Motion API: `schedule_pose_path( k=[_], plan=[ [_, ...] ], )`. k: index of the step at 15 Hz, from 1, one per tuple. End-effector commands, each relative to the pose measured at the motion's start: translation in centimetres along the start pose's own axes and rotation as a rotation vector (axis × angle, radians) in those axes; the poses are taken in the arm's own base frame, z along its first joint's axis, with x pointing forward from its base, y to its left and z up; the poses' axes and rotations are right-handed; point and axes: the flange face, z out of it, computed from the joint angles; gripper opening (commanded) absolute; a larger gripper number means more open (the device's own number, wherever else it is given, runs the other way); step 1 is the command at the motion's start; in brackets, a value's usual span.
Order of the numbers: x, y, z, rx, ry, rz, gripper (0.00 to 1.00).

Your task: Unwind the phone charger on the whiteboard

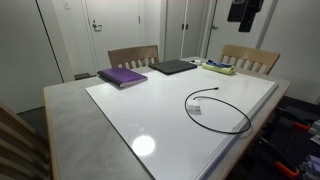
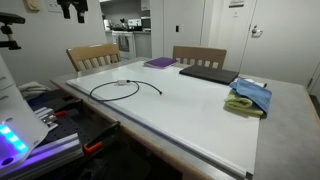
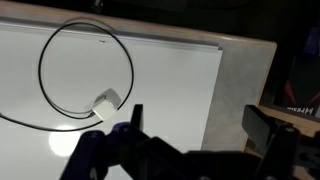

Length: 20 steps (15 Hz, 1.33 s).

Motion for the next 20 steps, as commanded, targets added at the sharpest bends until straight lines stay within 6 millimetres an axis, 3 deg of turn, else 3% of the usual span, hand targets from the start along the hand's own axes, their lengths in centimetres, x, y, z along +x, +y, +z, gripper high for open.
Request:
schedule_pose_path(
  k=[1,10,18,19,20],
  plan=[
    [1.5,0.8,0.0,0.01,0.001,-0.079,1.0],
    [5.2,4.2,1.5,0.038,-0.068,-0.375,1.0],
    [7.3,7.3,2.8,-0.056,-0.076,-0.629,1.0],
    [5.9,6.2,2.4,-0.049,-0.077,-0.577,1.0],
    [6.0,6.4,2.5,-0.047,-0.077,-0.58,1.0]
  ],
)
